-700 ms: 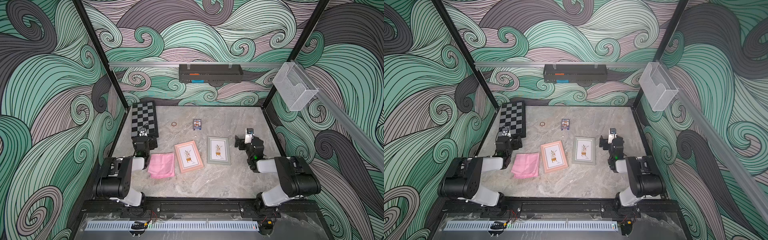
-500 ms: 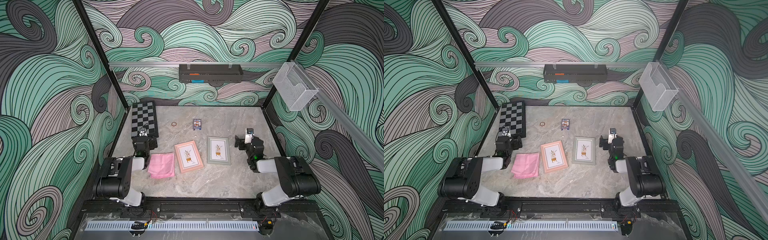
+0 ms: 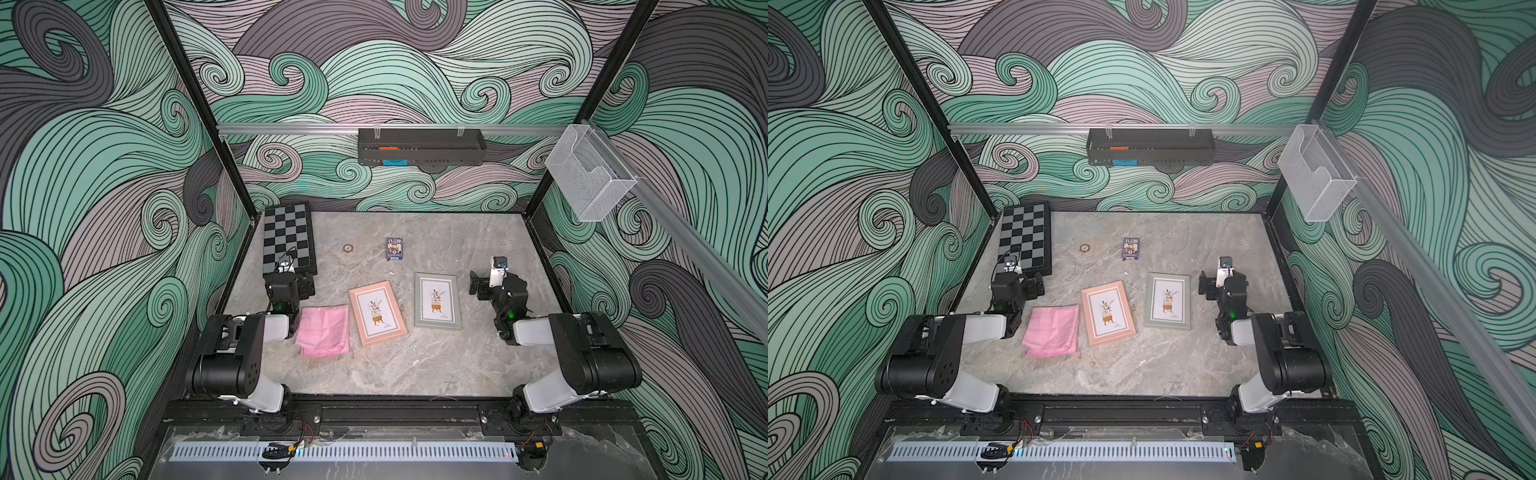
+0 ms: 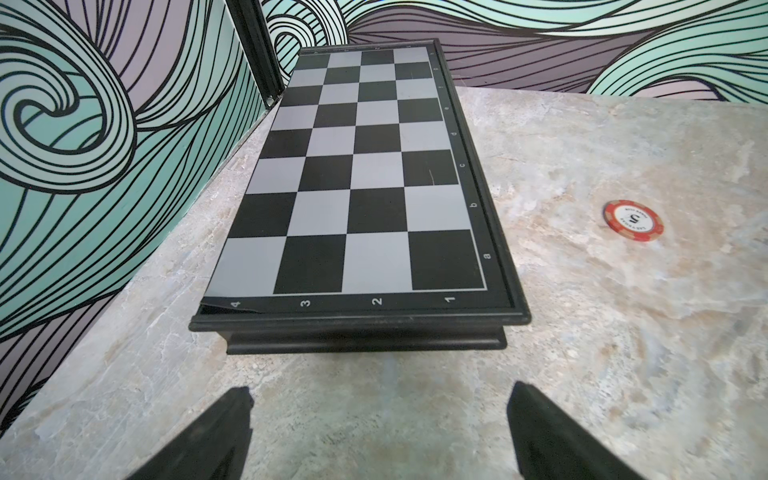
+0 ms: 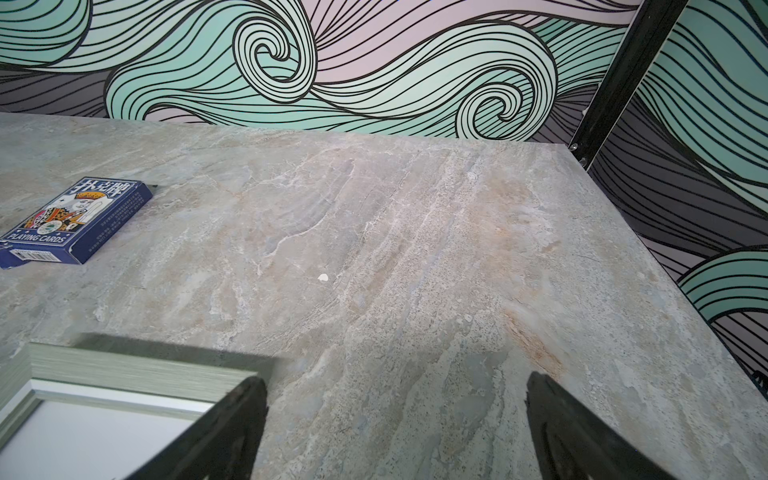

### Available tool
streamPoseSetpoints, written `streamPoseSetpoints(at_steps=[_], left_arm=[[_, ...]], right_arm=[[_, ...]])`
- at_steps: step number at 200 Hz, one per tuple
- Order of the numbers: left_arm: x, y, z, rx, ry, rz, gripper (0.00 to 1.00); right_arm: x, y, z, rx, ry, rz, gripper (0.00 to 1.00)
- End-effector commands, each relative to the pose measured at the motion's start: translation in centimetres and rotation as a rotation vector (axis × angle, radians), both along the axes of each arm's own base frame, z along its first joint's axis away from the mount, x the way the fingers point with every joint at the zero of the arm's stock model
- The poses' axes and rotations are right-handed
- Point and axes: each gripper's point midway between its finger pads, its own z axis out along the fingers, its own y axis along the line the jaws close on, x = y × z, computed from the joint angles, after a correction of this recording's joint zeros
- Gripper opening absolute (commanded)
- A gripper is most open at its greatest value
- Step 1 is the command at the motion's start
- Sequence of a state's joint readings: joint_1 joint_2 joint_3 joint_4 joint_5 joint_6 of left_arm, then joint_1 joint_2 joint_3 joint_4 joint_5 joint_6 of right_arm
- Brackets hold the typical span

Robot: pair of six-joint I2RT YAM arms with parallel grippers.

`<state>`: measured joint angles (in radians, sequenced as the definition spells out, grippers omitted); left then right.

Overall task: Wipe the picture frame with a cloth
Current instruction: Pick up the cleaning item at the center of the board.

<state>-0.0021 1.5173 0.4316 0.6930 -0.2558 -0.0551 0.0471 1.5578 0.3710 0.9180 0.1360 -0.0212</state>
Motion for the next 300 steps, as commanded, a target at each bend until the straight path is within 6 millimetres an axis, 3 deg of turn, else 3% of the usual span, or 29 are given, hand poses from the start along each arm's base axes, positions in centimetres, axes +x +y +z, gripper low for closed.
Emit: streamPoseSetpoints(at_steps=[1,83,112,131,139,154,174,184,203,208,221,239,255,272,300], left_arm=[[0.6,0.1,0.6,0.003,-0.019,-0.003,0.99],[0.9,0.0,0.4,-0.026,-0.008,-0.029,0.98],[1.0,0.1,0.5,-0.038,-0.008,-0.036,0.99],[1.0,0.0,0.9,-0.027,-0.022,-0.049,0.80],[1.3,-0.7,2.5,0.000,-0.062,-0.101,0.71],[-0.1,-0.7,6.3,-0.020,-0.068,-0.042,0.72],[-3.3,-1.1,13.1,-0.310,-0.138,0.074,0.76],[-4.7,-2.9,16.3,-0.472,-0.186,0.024,0.77],[-7.8,-6.9,21.9,-0.772,-0.281,-0.140,0.97],[-8.7,-7.6,23.0,-0.846,-0.298,-0.168,0.99],[-11.4,-8.7,25.1,-1.004,-0.327,-0.200,0.99],[-15.1,-10.7,28.0,-1.047,-0.417,-0.387,0.99],[-17.5,-12.7,30.5,-1.066,-0.470,-0.574,0.99],[-17.8,-12.8,28.5,-1.004,-0.302,-0.507,0.98],[-17.9,-11.6,19.0,-0.913,0.149,-0.248,0.94]], right_arm=[[0.4,0.3,0.7,-0.001,-0.030,0.014,0.99],[0.4,0.3,0.7,-0.002,-0.028,0.014,0.99],[0.6,1.2,0.5,0.009,-0.013,0.082,0.99],[0.5,1.3,0.8,0.008,-0.025,0.091,0.97],[0.3,1.0,1.5,-0.014,-0.045,0.052,0.96],[-0.7,1.9,4.4,-0.126,-0.063,0.016,0.96],[-2.6,7.0,10.4,-0.099,-0.071,0.158,0.95],[-3.7,9.5,13.4,0.016,-0.054,0.249,0.93],[-6.4,13.2,17.3,0.222,0.023,0.424,0.87],[-7.1,14.2,18.1,0.271,0.045,0.476,0.84],[-9.1,16.6,19.5,0.384,0.104,0.607,0.79],[-11.6,19.2,20.6,0.496,0.162,0.757,0.74],[-13.1,20.4,20.5,0.492,0.183,0.816,0.71],[-13.4,19.9,19.9,0.435,0.193,0.757,0.69],[-14.2,18.9,18.8,0.389,0.204,0.681,0.71]])
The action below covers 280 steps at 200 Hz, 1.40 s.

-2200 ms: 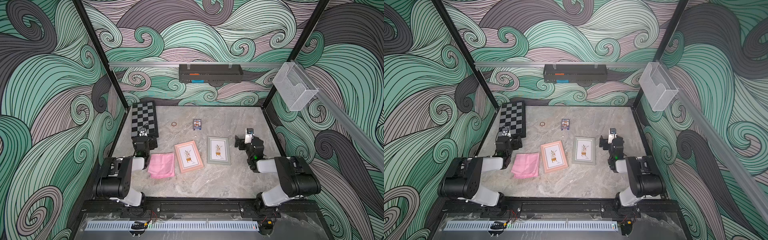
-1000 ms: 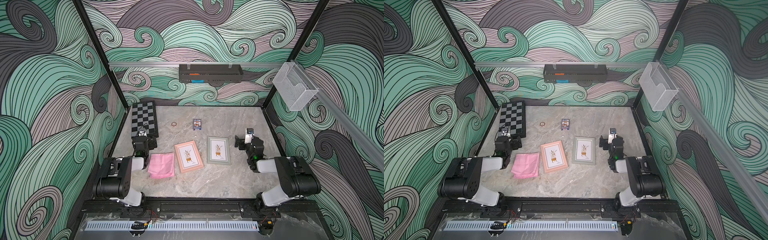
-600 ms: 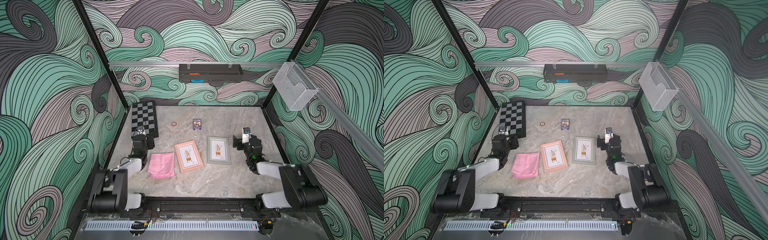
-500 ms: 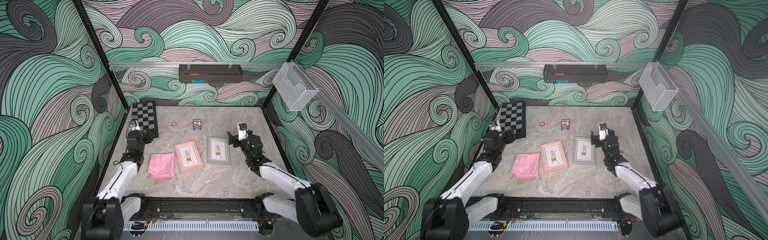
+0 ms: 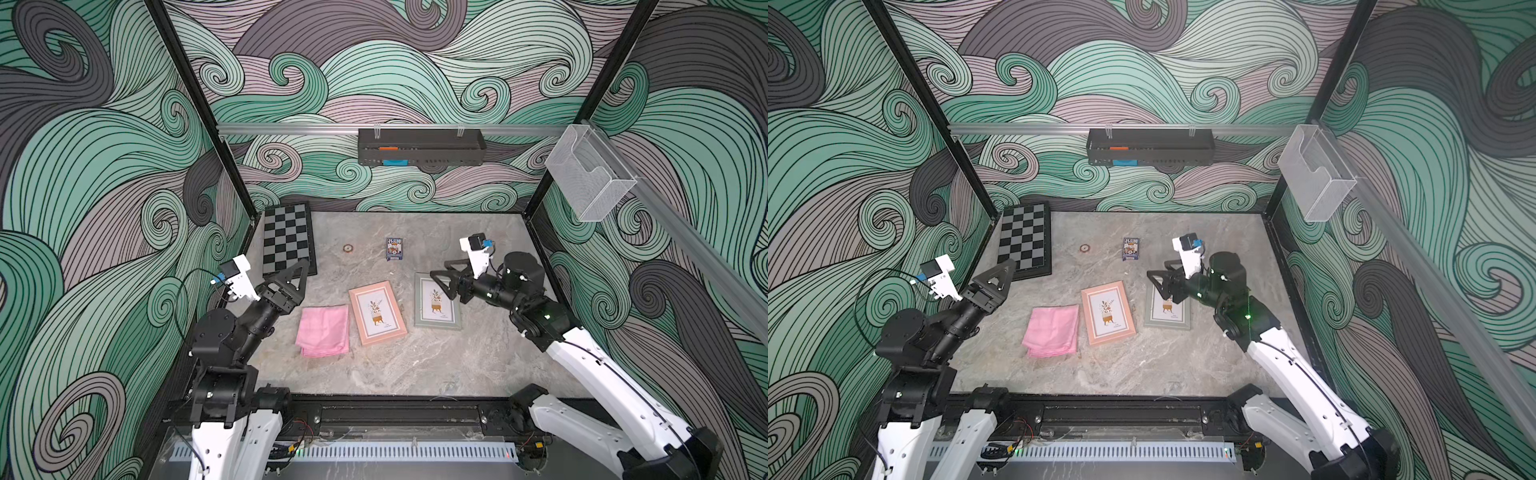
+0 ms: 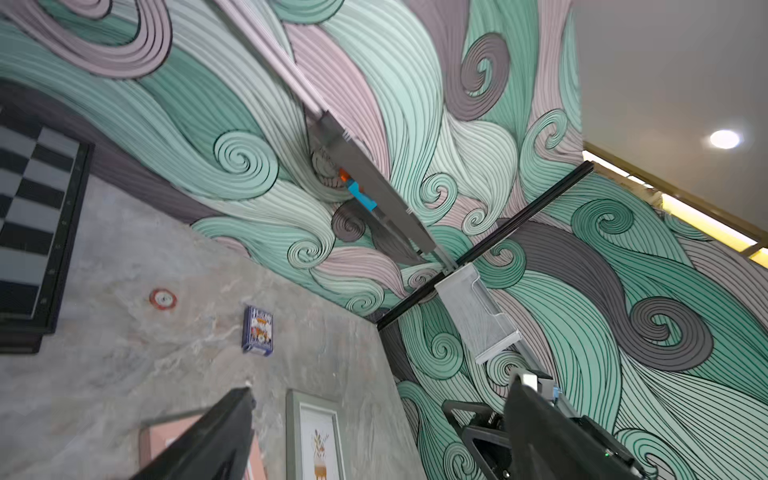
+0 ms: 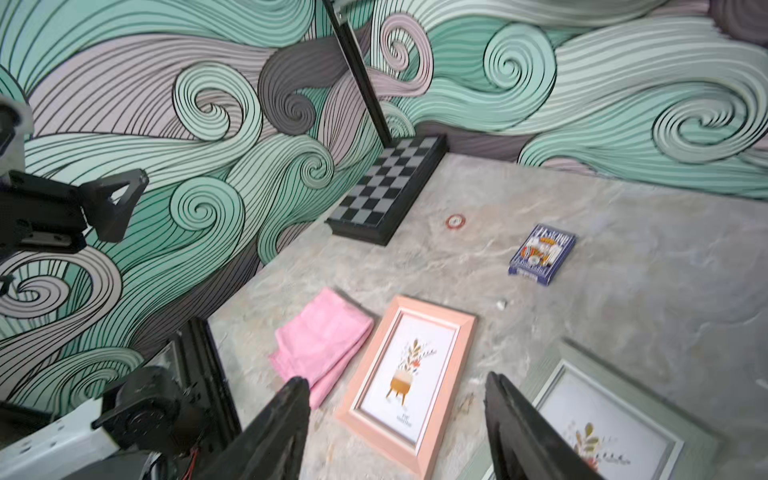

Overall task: Wipe the picture frame with a cloth
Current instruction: Pick up the cleaning item at the center of the board.

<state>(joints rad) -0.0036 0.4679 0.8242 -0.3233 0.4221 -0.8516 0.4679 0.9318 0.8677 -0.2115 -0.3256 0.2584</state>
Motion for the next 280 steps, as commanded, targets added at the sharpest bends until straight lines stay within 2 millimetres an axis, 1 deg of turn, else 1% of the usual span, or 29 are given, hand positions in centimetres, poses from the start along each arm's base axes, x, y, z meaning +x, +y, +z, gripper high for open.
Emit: streamPoseSetpoints(at_steps=[1,15,35,49,66,80,102,114,128,153,173,197,201,220,233,243,252,264,271,280], left_arm=[[-1.5,-0.2,-9.9,0.120,0.481,-0.046,0.94],[-2.1,0.7,-15.2,0.168,0.699,-0.012,0.93],[-2.0,1.0,-21.2,0.208,0.852,0.027,0.92],[-1.9,0.6,-24.5,0.272,0.935,0.038,0.92],[-1.6,-0.7,-27.3,0.348,1.010,0.011,0.92],[-1.3,-1.2,-28.6,0.410,1.046,0.013,0.92],[-0.6,-0.4,-29.5,0.510,1.054,0.077,0.92],[0.0,0.0,-29.9,0.535,1.060,0.105,0.91],[0.8,-0.2,-30.6,0.550,1.067,0.114,0.91],[2.7,-0.3,-32.1,0.583,1.072,0.142,0.91],[3.7,-1.0,-32.9,0.595,1.076,0.124,0.90],[3.7,-1.4,-33.9,0.616,1.091,0.113,0.89],[3.3,-1.3,-34.7,0.634,1.122,0.112,0.88],[1.5,-1.0,-37.0,0.665,1.214,0.103,0.84],[-0.1,-0.9,-38.5,0.693,1.280,0.100,0.76],[-1.3,-0.6,-39.7,0.718,1.331,0.101,0.66],[-2.2,-0.5,-40.6,0.726,1.364,0.101,0.54],[-2.9,-0.7,-41.4,0.715,1.387,0.087,0.38],[-3.1,-0.9,-41.6,0.703,1.390,0.078,0.29],[-3.0,-1.1,-41.5,0.689,1.383,0.070,0.16]], right_arm=[[-1.2,-1.2,-1.2,-0.035,0.046,-0.054,0.71],[-1.5,-1.3,-1.6,-0.040,0.046,-0.060,0.74],[-1.4,-1.1,-3.1,-0.068,0.085,-0.062,0.75],[-1.1,-0.9,-4.2,-0.088,0.119,-0.058,0.75],[-0.8,-0.4,-5.0,-0.105,0.141,-0.043,0.75],[-0.7,-0.2,-5.3,-0.116,0.143,-0.035,0.76],[-0.6,-0.3,-5.4,-0.125,0.130,-0.038,0.78],[-0.6,-0.3,-5.7,-0.127,0.129,-0.035,0.78],[-0.5,-0.3,-6.4,-0.133,0.138,-0.038,0.78],[-0.5,-0.1,-6.9,-0.135,0.148,-0.028,0.79],[-0.5,-0.2,-7.1,-0.143,0.145,-0.026,0.79],[-0.5,-0.3,-7.3,-0.151,0.142,-0.034,0.79],[-0.4,-0.3,-7.3,-0.151,0.143,-0.036,0.79],[-0.4,-0.4,-7.2,-0.148,0.142,-0.040,0.79],[-0.4,-0.4,-7.1,-0.146,0.139,-0.041,0.79],[-0.4,-0.4,-7.1,-0.145,0.139,-0.042,0.79],[-0.5,-0.4,-7.1,-0.141,0.140,-0.044,0.78],[-0.5,-0.5,-7.2,-0.137,0.149,-0.054,0.78],[-0.4,-0.6,-7.4,-0.133,0.157,-0.060,0.77],[-0.3,-0.6,-7.8,-0.132,0.173,-0.066,0.77]])
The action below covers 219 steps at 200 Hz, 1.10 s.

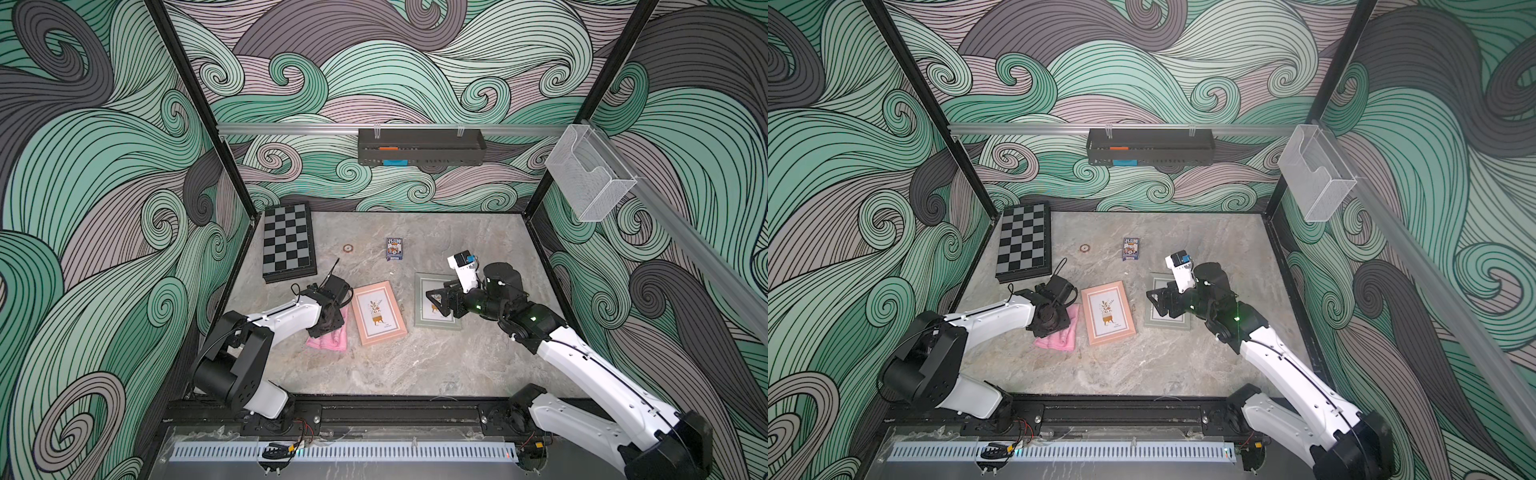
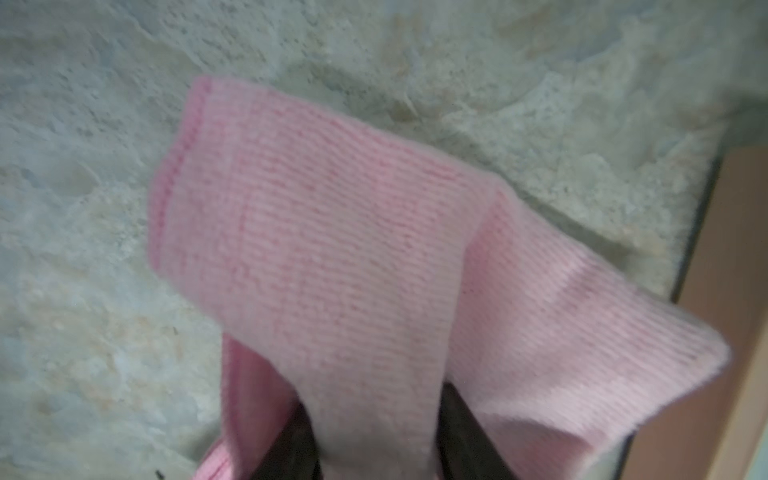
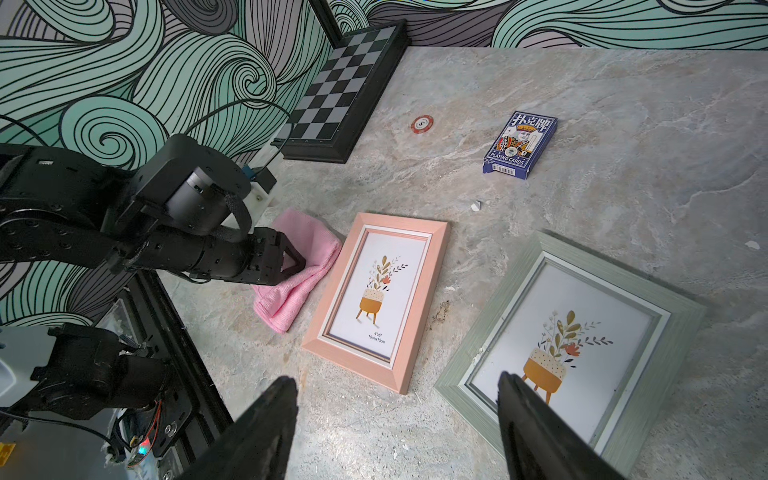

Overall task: Wipe the picture frame with a cloth
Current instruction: Pick up the cleaning item at the center of the board, then adjust the cleaning item.

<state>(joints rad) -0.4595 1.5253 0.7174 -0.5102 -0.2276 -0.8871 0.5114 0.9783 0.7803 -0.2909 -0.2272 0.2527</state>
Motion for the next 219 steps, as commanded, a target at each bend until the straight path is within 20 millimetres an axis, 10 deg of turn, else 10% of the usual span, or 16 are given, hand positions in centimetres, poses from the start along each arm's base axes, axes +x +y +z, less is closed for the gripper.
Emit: streamPoseSetpoints(at_steps=[1,14,50,87,130,219], left_arm=[[-5.9,-0.1,-5.4,-0.053,0.235,0.014,0.15],[-5.3,-0.4,-4.1,-0.066,0.196,0.004,0.00],[-2.1,-0.3,6.0,-0.097,-0.090,-0.061,0.00],[1.2,-9.4,16.5,-0.626,-0.474,-0.338,0.00],[3.4,-14.2,17.0,-0.832,-0.415,-0.406,0.00],[4.2,-17.7,23.8,-1.179,-0.538,-0.435,0.00]], right_arm=[[0.1,-0.1,-0.4,0.009,0.010,-0.026,0.77],[0.1,0.1,-1.0,0.012,0.038,-0.026,0.75],[-0.3,2.0,-2.3,0.054,0.132,0.057,0.71],[-1.3,6.3,-1.0,0.239,0.257,0.257,0.81],[-2.6,8.3,2.9,0.397,0.176,0.357,0.96],[-0.9,10.3,-1.4,0.387,0.204,0.295,0.99]])
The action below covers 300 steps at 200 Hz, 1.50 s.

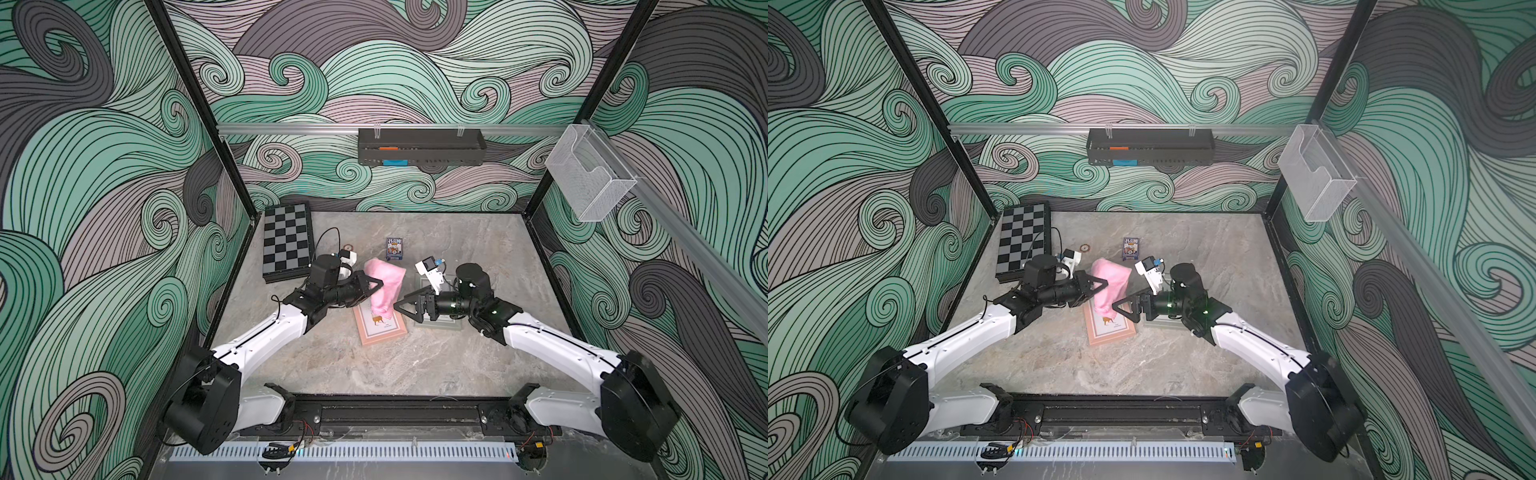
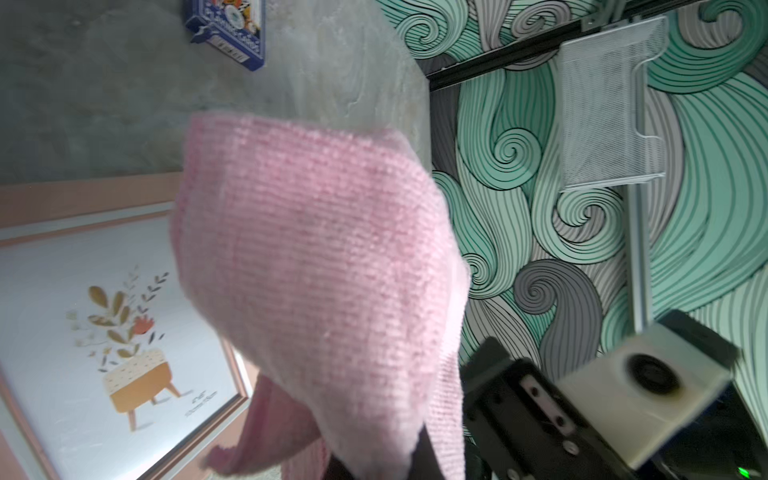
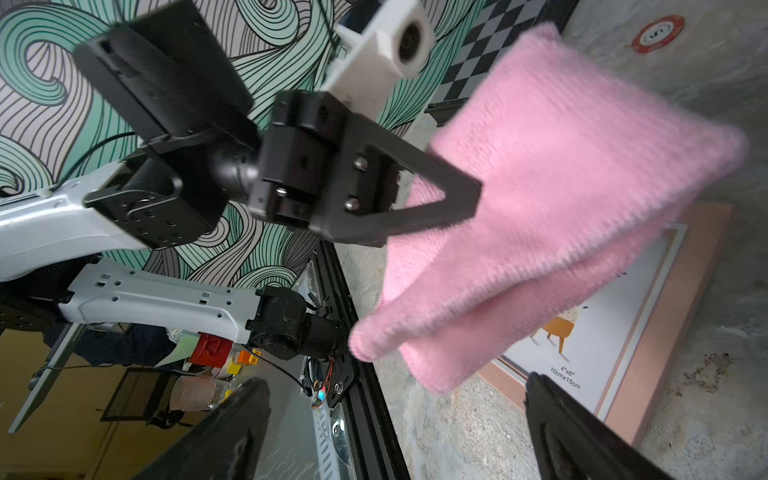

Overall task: Wipe the picture frame with a cloth
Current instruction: Adjust the cleaning item.

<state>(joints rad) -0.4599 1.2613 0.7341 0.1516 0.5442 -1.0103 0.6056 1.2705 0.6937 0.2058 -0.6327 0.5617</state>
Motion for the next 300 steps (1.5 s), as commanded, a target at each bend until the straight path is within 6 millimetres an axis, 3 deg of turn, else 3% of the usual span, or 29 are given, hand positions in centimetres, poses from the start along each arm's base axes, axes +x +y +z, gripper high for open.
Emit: streamPoseSetpoints(at_steps=[1,51,83,122,145,165,201,225,238,248,255,268,285,300], left_arm=[[-0.7,-1.1,4.5,-0.155,-0.069,-0.056,0.00],[-2.8,-1.4,4.2,-0.273,-0.007,-0.111,0.00],[-3.5,-0.7,3.5,-0.235,-0.003,-0.093,0.00],[-4.0,-0.6,5.3,-0.269,-0.041,-0.103,0.00],[-4.4,-0.7,5.8,-0.308,-0.041,-0.113,0.00],[-4.5,-0.6,5.2,-0.320,-0.024,-0.109,0.00],[-4.0,-0.6,3.7,-0.294,-0.010,-0.090,0.00],[-3.3,-0.5,2.7,-0.265,0.000,-0.064,0.00],[-2.8,-0.4,1.5,-0.198,0.026,-0.043,0.26],[-2.5,0.2,0.5,-0.117,0.042,-0.017,0.55],[-2.4,0.8,-0.3,-0.038,0.049,0.006,0.67],[-2.2,2.6,-1.7,0.120,0.061,0.063,0.77],[-2.0,4.8,-3.2,0.282,0.043,0.118,0.79],[-1.8,4.2,-4.1,0.304,0.001,0.096,0.84]], right_arm=[[1.3,0.7,0.8,0.038,-0.044,-0.026,0.99],[3.5,2.0,2.7,0.119,-0.095,-0.054,0.99],[3.7,2.9,4.5,0.266,-0.069,-0.009,0.99],[5.0,4.4,3.0,0.327,0.057,0.021,0.94],[5.4,4.7,3.9,0.426,0.069,0.045,0.89],[5.9,4.7,4.5,0.453,0.080,0.056,0.68],[5.3,5.1,5.0,0.458,0.111,0.121,0.00],[4.7,5.1,5.2,0.456,0.115,0.153,0.00],[4.6,4.7,5.3,0.434,0.092,0.148,0.00],[5.2,3.8,4.9,0.393,0.083,0.108,0.00],[5.7,3.0,4.6,0.354,0.065,0.072,0.00],[7.0,0.8,3.5,0.236,0.030,-0.029,0.00],[8.2,-1.9,1.7,-0.047,-0.088,-0.163,0.00],[9.3,-4.2,0.3,-0.310,-0.179,-0.240,0.00]])
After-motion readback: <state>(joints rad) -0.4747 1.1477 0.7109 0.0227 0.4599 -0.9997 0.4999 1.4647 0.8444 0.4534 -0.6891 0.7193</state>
